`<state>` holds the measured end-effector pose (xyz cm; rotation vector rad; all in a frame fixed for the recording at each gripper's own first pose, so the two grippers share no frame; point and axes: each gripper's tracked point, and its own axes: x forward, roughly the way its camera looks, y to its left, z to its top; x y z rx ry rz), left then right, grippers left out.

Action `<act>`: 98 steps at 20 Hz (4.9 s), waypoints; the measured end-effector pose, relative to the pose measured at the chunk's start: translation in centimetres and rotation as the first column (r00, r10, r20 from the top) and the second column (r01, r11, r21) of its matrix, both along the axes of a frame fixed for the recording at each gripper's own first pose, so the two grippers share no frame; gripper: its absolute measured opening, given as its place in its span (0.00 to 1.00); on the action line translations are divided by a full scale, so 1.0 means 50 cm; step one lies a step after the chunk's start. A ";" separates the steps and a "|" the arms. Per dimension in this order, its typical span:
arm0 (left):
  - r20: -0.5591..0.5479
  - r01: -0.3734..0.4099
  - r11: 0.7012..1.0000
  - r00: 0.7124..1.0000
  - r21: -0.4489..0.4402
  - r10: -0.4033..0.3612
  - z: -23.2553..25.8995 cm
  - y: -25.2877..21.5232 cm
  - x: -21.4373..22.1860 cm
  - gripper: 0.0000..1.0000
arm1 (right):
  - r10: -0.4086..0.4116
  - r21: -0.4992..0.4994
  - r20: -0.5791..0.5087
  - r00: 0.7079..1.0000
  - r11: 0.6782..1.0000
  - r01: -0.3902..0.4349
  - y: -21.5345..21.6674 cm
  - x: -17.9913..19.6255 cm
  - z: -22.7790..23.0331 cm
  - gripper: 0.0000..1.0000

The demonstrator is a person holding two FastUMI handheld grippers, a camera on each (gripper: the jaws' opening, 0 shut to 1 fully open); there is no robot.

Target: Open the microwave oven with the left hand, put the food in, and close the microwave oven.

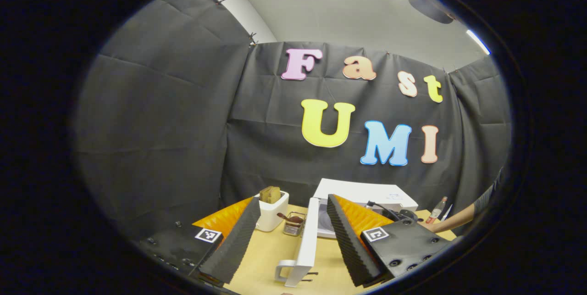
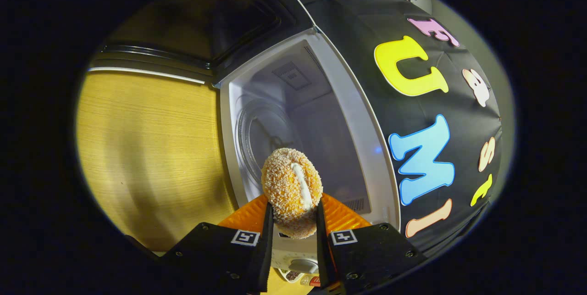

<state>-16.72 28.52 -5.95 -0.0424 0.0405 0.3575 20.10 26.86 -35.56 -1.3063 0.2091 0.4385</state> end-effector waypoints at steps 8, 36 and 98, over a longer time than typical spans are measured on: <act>-0.027 0.057 0.998 0.998 0.016 -0.057 0.005 0.004 0.053 0.93 | -0.011 -0.048 0.009 1.000 0.999 0.012 0.057 0.100 -0.048 0.42; -0.029 0.123 0.991 0.992 -0.044 -0.124 -0.037 -0.026 0.112 0.94 | 0.081 0.510 -0.347 0.934 0.853 0.116 0.070 -0.106 0.049 0.96; -0.432 0.427 0.895 0.788 -0.130 -0.439 -0.418 -0.253 0.181 0.07 | -0.214 0.954 -0.088 0.973 0.264 0.145 -0.262 -0.380 0.578 0.95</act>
